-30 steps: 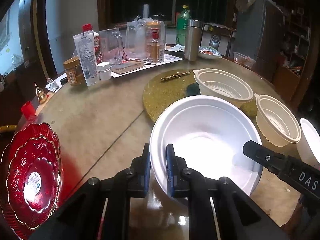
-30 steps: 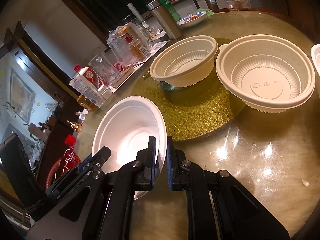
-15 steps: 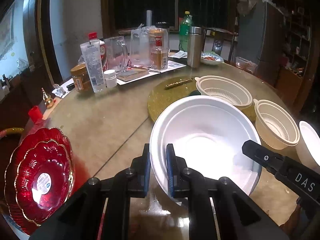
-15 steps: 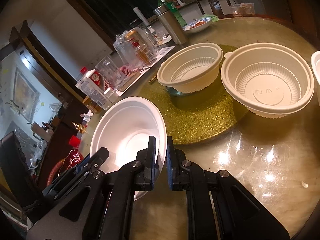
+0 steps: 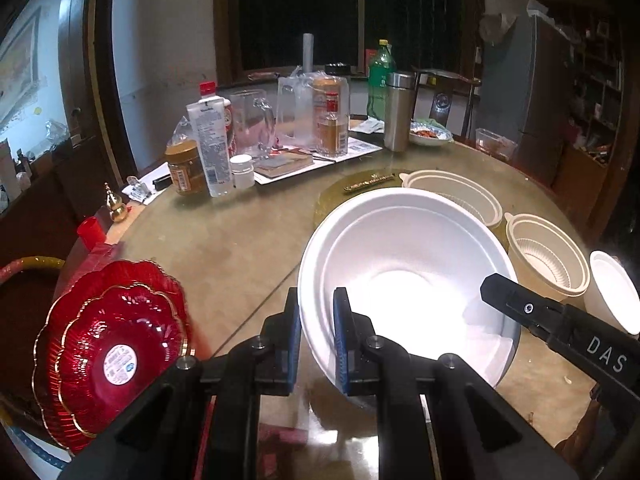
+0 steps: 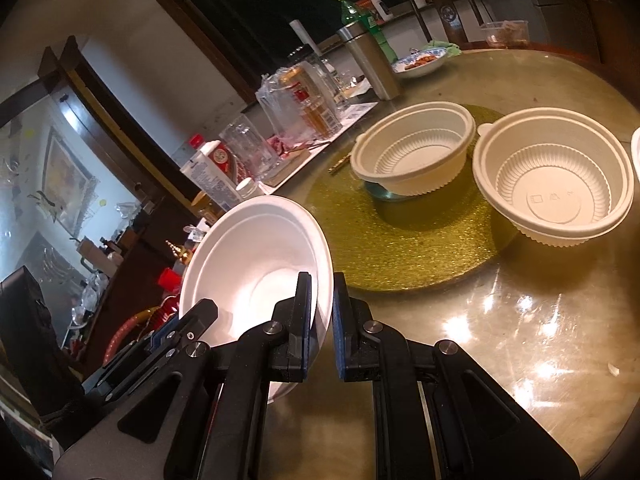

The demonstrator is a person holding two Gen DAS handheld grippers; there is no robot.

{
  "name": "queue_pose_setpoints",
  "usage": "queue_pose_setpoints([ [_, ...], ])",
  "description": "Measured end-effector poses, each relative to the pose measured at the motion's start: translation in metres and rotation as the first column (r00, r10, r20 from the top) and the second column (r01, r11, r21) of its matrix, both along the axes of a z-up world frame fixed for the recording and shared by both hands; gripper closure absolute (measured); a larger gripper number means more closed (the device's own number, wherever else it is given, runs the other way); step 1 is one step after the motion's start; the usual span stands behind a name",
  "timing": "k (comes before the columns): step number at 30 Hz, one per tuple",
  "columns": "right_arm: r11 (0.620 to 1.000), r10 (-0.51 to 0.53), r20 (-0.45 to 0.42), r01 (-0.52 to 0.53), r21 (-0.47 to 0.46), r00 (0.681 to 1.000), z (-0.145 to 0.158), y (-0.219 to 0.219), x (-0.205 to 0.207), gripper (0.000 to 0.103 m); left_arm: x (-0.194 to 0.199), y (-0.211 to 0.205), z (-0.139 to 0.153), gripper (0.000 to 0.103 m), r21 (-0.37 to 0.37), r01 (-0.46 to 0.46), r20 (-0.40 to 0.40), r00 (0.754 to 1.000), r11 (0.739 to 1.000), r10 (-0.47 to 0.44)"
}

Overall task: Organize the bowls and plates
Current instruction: 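Lift the white foam bowl off the table with the left gripper, then carry the white foam bowl over the red plate stack and lower it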

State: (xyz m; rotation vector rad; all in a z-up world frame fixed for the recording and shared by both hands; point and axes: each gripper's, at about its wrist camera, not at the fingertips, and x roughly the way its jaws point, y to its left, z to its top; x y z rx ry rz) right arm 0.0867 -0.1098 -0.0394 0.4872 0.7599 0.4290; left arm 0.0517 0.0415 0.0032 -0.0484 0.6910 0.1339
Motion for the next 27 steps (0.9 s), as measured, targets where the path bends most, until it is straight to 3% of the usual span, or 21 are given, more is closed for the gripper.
queue_pose_setpoints([
  [15,0.992,0.122,0.049,-0.121,-0.016,0.991,0.030,0.064,-0.005,0.092,-0.031,0.060,0.026,0.089,-0.034,-0.112,0.060,0.992,0.993,0.114],
  [27,0.967,0.256,0.056,-0.255,-0.024,0.965,0.035,0.130,-0.005,0.092,-0.049,0.113,0.024,0.089,-0.045,-0.233,0.054,0.970,0.971,0.236],
])
